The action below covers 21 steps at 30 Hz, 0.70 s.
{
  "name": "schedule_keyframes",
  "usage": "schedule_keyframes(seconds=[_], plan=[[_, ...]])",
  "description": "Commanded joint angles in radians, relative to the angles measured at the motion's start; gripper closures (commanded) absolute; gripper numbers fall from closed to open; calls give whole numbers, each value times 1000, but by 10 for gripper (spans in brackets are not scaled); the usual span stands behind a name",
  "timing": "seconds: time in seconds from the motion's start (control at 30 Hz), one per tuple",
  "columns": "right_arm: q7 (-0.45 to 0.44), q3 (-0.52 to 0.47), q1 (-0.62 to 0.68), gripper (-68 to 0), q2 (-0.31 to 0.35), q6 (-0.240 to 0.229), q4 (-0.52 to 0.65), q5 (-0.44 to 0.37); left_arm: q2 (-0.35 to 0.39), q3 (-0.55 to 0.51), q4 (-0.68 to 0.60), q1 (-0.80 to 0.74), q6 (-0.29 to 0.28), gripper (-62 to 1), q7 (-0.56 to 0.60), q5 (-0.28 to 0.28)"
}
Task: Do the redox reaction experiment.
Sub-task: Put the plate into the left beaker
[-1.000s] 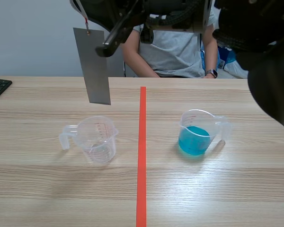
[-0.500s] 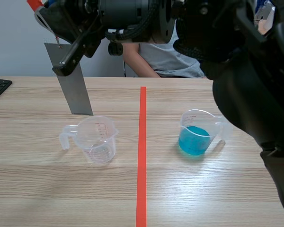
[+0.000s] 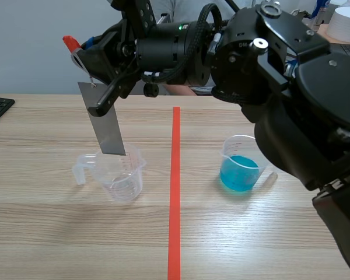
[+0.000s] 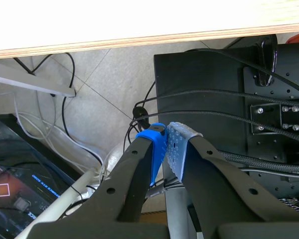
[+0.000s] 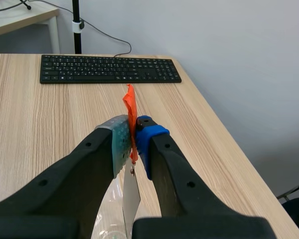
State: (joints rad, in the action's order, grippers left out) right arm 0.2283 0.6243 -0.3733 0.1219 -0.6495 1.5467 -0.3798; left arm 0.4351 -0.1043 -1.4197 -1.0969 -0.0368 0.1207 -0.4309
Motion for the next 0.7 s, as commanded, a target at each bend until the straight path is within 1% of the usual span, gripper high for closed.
schedule_keyframes(seconds=[0.0,0.27,0.3,0.37,0.57,0.67], plan=[[-25,0,-26,-13,-21,6,-7,-4,-2,3,-11,2,-2,-47,10,-2],[-107,39,-26,-13,-31,6,-105,50,-2,3,-11,2,-1,-48,10,-2],[-120,42,-26,-13,-31,6,-118,61,-2,3,-11,2,-1,-60,10,-2],[-150,44,-26,-13,-31,6,-150,85,-3,3,-11,2,-1,-111,10,-2],[-239,44,-26,-13,-31,6,-249,160,-3,3,-11,2,-1,-297,10,-2],[-275,44,-26,-13,-31,6,-289,183,-3,3,-11,2,-1,-368,10,-2]])
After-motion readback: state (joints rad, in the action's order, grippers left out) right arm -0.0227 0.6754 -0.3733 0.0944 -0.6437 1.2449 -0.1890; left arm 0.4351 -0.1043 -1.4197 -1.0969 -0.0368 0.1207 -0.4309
